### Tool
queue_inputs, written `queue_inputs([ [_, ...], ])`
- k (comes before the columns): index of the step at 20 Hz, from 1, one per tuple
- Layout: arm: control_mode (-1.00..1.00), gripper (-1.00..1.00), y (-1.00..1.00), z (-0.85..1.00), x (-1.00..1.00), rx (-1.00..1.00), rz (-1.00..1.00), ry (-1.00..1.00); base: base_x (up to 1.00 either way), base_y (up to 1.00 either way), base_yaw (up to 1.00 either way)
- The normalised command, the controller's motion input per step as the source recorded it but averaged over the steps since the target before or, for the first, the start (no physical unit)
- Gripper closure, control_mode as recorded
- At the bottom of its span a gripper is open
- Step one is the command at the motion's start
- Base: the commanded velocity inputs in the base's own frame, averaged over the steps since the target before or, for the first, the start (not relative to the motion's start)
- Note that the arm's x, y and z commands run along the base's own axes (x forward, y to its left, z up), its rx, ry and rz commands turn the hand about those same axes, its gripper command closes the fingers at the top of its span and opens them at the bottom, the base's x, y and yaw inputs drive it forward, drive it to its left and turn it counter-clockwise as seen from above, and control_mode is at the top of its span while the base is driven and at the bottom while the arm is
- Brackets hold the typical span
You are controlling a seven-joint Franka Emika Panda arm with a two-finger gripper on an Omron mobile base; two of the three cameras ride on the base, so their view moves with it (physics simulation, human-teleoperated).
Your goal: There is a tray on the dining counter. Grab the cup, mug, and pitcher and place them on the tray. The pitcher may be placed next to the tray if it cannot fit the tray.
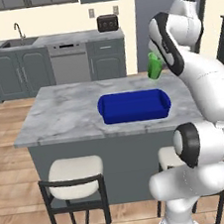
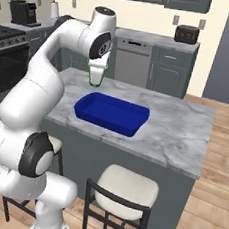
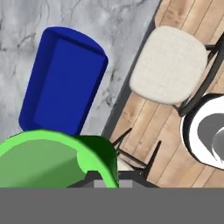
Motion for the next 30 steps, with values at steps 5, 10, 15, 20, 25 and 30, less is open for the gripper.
queue_inputs([
  [5, -1.00, 1.00, -0.26, -0.52, 0.60, 0.00, -0.19, 0.20, 0.00, 0.00, 0.00],
  [10, -1.00, 1.00, -0.20, -0.64, 0.63, 0.00, -0.18, 0.20, 0.00, 0.00, 0.00],
  [15, -1.00, 1.00, -0.23, -0.42, 0.60, 0.00, -0.16, 0.11, 0.00, 0.00, 0.00],
  [20, -1.00, 1.00, -0.31, -0.33, 0.53, 0.00, -0.14, 0.07, 0.00, 0.00, 0.00],
  [25, -1.00, 1.00, -0.22, -0.40, 0.51, 0.00, -0.07, 0.02, 0.00, 0.00, 0.00],
  [30, -1.00, 1.00, -0.02, -0.49, 0.37, -0.04, -0.01, -0.02, 0.00, 0.00, 0.00],
])
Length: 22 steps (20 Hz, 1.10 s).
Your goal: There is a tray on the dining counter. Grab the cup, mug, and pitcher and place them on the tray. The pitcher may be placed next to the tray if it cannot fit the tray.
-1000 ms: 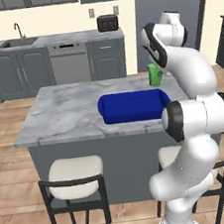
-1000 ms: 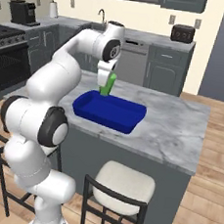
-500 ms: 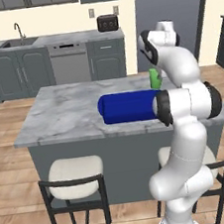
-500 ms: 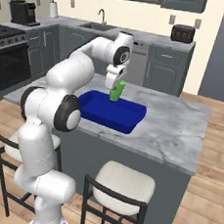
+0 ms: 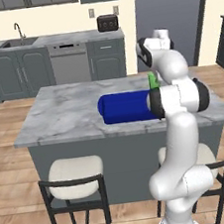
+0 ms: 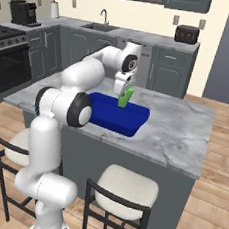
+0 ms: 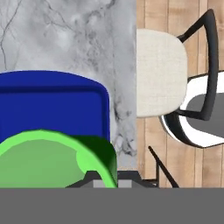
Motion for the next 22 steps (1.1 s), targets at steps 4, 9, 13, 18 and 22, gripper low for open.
queue_inputs([
  [4, -1.00, 1.00, 0.00, -0.52, 0.35, -0.06, 0.00, -0.08, 0.00, 0.00, 0.00],
  [9, -1.00, 1.00, 0.00, -0.45, 0.29, -0.07, 0.00, -0.19, 0.00, 0.00, 0.00],
  [13, -1.00, 1.00, -0.03, -0.42, 0.16, -0.07, 0.00, -0.22, 0.00, 0.00, 0.00],
  [18, -1.00, 1.00, -0.16, -0.39, 0.08, -0.03, -0.02, -0.14, 0.00, 0.00, 0.00],
  [22, -1.00, 1.00, -0.16, -0.33, 0.16, 0.00, -0.08, -0.01, 0.00, 0.00, 0.00],
])
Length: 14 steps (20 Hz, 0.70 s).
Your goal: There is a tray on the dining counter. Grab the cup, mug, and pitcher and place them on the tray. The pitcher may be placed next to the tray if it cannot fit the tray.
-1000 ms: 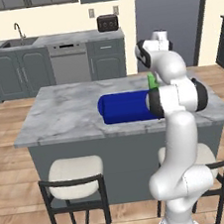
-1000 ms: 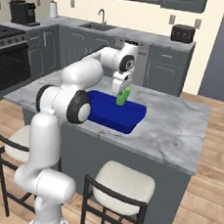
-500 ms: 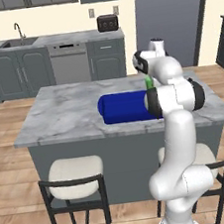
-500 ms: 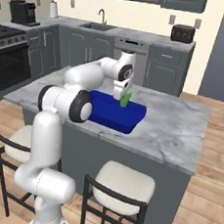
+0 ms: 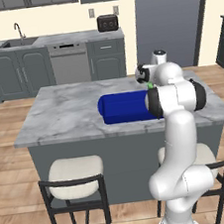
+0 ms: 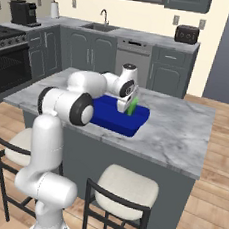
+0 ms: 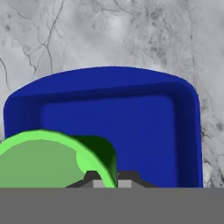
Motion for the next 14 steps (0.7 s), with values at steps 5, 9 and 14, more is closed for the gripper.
queue_inputs([
  [5, -1.00, 1.00, -0.06, -0.27, 0.35, 0.00, -0.11, 0.00, 0.00, 0.00, 0.00],
  [9, -1.00, 1.00, -0.03, -0.22, 0.45, 0.00, -0.12, 0.02, 0.00, 0.00, 0.00],
  [14, -1.00, 1.00, -0.07, -0.24, 0.46, 0.00, -0.10, 0.03, 0.00, 0.00, 0.00],
])
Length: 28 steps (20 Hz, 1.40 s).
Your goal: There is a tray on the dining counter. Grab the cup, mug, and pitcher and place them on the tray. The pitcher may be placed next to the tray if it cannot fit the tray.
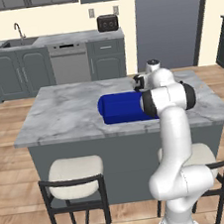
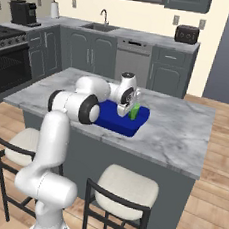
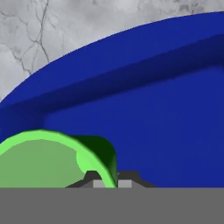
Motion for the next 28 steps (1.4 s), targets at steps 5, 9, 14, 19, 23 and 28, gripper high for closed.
queue_inputs([
  [5, -1.00, 1.00, -0.14, -0.25, 0.38, 0.00, -0.09, 0.05, 0.00, 0.00, 0.00],
  [9, -1.00, 1.00, -0.13, -0.27, 0.32, 0.00, -0.08, 0.07, 0.00, 0.00, 0.00],
  [14, -1.00, -1.00, -0.05, -0.30, 0.21, 0.00, -0.07, 0.07, 0.00, 0.00, 0.00],
  [19, -1.00, -1.00, -0.09, -0.16, -0.14, 0.00, -0.05, 0.01, 0.00, 0.00, 0.00],
  [23, -1.00, -1.00, -0.01, 0.00, -0.50, 0.00, -0.05, -0.06, 0.00, 0.00, 0.00],
  [28, -1.00, -1.00, 0.00, 0.11, -0.55, 0.00, -0.04, -0.13, 0.00, 0.00, 0.00],
])
